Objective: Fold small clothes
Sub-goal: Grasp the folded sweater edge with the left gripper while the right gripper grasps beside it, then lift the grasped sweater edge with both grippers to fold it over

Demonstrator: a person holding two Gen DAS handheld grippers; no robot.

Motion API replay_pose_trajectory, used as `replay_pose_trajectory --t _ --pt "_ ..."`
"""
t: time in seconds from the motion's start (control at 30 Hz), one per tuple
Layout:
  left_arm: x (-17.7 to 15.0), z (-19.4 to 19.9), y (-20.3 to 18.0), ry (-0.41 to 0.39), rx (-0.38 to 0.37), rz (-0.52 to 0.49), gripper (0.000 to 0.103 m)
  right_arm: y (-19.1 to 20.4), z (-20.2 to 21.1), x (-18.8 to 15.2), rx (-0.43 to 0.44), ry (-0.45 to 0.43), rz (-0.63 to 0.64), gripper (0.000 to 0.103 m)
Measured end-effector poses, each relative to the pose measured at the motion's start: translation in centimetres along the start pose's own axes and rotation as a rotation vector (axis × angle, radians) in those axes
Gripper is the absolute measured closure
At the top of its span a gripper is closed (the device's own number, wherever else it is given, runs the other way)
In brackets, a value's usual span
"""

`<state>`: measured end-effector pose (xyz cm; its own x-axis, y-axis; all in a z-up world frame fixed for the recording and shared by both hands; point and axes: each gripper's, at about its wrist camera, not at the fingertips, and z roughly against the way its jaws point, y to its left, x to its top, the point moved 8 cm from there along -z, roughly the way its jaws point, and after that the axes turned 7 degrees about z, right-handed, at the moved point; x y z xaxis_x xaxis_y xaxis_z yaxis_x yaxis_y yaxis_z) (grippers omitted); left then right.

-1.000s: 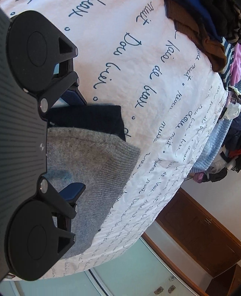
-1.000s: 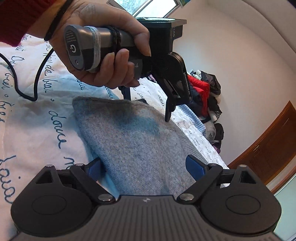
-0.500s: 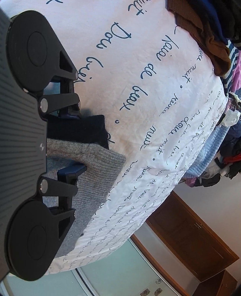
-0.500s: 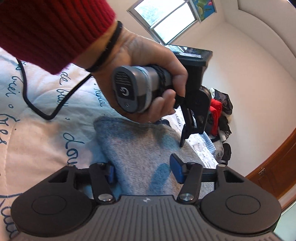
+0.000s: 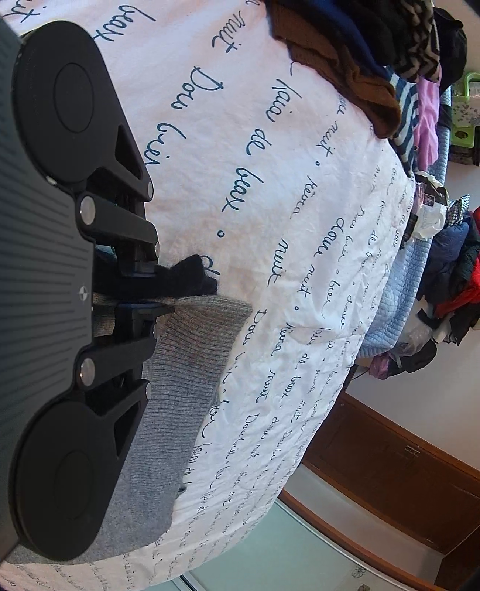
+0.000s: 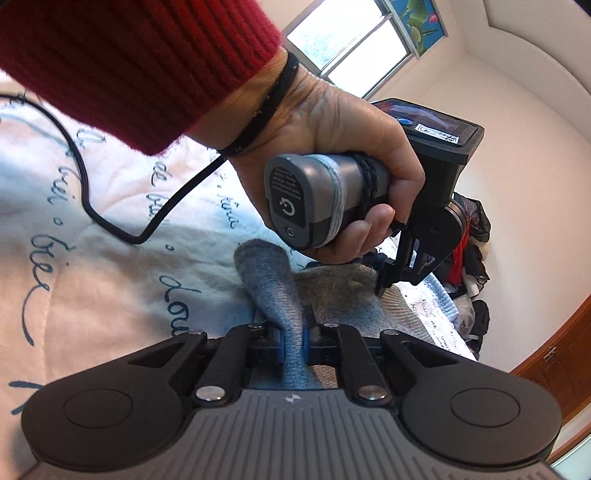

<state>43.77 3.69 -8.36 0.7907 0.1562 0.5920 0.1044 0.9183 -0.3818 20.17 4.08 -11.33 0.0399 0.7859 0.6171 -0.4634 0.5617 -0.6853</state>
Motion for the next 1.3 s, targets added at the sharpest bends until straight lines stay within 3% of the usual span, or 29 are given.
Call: replay_pose_trajectory --t 0.37,0.7,1.07,1.3 --pt "0.5 2.8 -2.4 -0.058 0.041 -0.065 0.091 -5.4 4.5 -1.0 0.038 -0.096 -0.266 0.097" --pt "1.3 5.3 -6.7 -0.097 0.09 -0.035 0.091 -9.7 8.1 -3.3 0.072 -0.171 -0.514 0.097" --pt "0.5 6.4 -13.9 -0.116 0.1 -0.074 0.091 -15.6 11.3 -8.5 0.06 -0.202 -0.811 0.097" --pt "-0.5 5.9 -18.1 -0.114 0.081 -0.113 0.092 -17.2 12.9 -11.7 0.043 -0.199 -0.914 0.097"
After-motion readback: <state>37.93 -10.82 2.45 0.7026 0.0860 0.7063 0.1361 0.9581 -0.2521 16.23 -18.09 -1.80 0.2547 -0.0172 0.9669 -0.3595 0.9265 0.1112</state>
